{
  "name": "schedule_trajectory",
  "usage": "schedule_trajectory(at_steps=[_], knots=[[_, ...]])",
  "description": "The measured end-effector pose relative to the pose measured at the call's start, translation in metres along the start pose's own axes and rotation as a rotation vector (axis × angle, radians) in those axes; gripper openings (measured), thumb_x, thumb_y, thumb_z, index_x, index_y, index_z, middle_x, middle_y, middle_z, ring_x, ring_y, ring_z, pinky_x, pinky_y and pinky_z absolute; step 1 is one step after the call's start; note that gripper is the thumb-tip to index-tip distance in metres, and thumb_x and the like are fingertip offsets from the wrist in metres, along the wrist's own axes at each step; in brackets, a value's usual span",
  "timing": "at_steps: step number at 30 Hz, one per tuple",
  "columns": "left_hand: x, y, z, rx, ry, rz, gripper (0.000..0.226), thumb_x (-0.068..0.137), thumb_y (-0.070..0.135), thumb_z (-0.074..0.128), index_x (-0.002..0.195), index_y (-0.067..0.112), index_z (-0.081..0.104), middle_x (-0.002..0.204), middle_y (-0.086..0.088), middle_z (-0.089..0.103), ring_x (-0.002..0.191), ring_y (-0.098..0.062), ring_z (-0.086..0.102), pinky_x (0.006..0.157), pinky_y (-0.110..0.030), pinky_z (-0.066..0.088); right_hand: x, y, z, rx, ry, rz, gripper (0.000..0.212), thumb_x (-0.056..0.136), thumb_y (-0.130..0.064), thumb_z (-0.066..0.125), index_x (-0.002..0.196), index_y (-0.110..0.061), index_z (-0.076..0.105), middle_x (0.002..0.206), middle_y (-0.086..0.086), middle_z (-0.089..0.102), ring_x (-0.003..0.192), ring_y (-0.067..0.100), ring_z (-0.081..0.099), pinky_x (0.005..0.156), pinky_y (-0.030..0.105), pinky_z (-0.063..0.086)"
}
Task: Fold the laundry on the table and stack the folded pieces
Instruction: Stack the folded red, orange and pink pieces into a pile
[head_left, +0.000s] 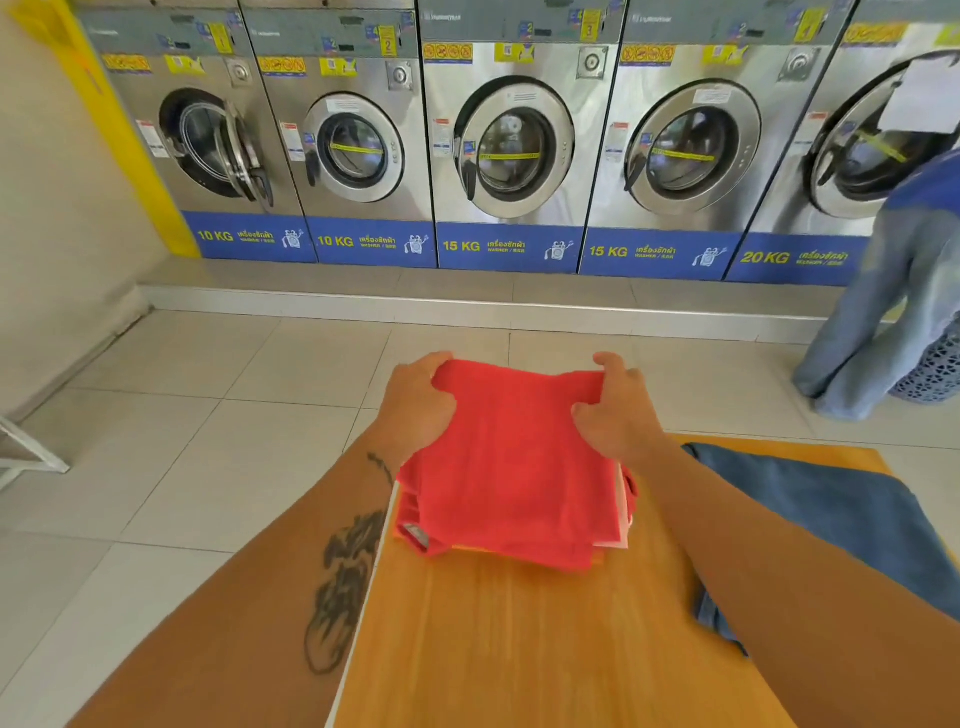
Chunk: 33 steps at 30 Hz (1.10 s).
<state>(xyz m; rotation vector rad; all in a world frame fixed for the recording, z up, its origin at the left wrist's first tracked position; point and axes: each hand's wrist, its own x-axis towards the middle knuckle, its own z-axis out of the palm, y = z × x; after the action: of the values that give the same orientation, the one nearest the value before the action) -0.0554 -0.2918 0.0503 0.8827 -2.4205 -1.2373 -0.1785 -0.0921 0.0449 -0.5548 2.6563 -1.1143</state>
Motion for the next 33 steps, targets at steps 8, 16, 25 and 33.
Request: schedule_trajectory(at_steps=[8, 16, 25, 33], knots=[[-0.003, -0.046, 0.068, 0.454, -0.01, 0.36, 0.046, 0.1, 0.028, 0.041, 0.146, 0.025, 0.044, 0.152, 0.0, 0.039, 0.14, -0.02, 0.033, 0.114, -0.051, 0.027, -0.005, 0.029, 0.067, -0.62, -0.099, -0.43, 0.061, 0.095, -0.044, 0.024, 0.155, -0.035, 0.023, 0.167, 0.003, 0.013, 0.153, 0.026, 0.011, 0.118, 0.059, 0.018], [0.003, -0.084, 0.091, 0.43, -0.042, 0.215, 0.066, 0.092, 0.061, 0.019, 0.154, 0.038, 0.023, 0.164, 0.01, 0.013, 0.151, -0.015, 0.003, 0.121, -0.049, 0.011, 0.009, 0.069, 0.088, -0.531, -0.133, -0.331, 0.068, 0.09, -0.065, 0.008, 0.156, -0.045, 0.008, 0.168, -0.003, 0.01, 0.154, 0.018, -0.001, 0.121, 0.057, -0.005], [-0.001, -0.089, 0.086, 0.397, -0.061, 0.142, 0.059, 0.099, 0.053, 0.019, 0.155, 0.035, 0.022, 0.166, 0.004, 0.006, 0.151, -0.019, 0.006, 0.122, -0.044, 0.011, 0.017, 0.062, 0.072, -0.489, -0.207, -0.229, 0.062, 0.098, -0.055, 0.022, 0.156, -0.034, 0.023, 0.166, -0.001, 0.017, 0.153, 0.018, 0.009, 0.121, 0.056, 0.004], [-0.013, -0.084, 0.094, 0.546, -0.031, 0.111, 0.06, 0.098, 0.049, 0.013, 0.156, 0.034, 0.013, 0.166, -0.007, 0.004, 0.15, -0.03, 0.01, 0.12, -0.053, 0.013, 0.041, 0.032, 0.083, -0.488, -0.238, -0.24, 0.066, 0.094, -0.058, 0.023, 0.148, -0.025, 0.042, 0.152, 0.009, 0.046, 0.139, 0.031, 0.041, 0.116, 0.05, 0.027]])
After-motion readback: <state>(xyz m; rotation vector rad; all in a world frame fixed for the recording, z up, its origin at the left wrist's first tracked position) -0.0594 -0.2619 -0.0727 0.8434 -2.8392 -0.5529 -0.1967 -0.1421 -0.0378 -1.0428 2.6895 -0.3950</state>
